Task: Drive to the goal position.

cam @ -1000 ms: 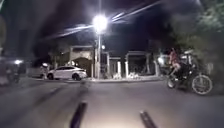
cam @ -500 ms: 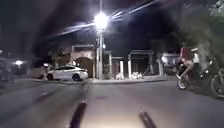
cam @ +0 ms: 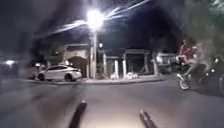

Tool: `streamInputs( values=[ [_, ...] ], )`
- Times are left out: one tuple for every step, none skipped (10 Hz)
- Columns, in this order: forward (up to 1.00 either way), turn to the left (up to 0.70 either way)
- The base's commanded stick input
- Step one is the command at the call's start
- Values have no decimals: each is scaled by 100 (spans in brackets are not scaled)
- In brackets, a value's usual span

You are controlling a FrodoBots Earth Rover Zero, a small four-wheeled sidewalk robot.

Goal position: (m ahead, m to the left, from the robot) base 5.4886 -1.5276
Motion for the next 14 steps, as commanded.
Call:
streamInputs(
  values=[
    [100, -38],
    [100, -38],
    [100, -38],
    [73, -54],
    [0, -76],
    [0, 0],
    [0, 0],
    [0, 0],
    [0, 0],
    [0, 0],
    [0, 0],
    [0, 0],
    [0, 0],
    [0, 0]
  ],
)
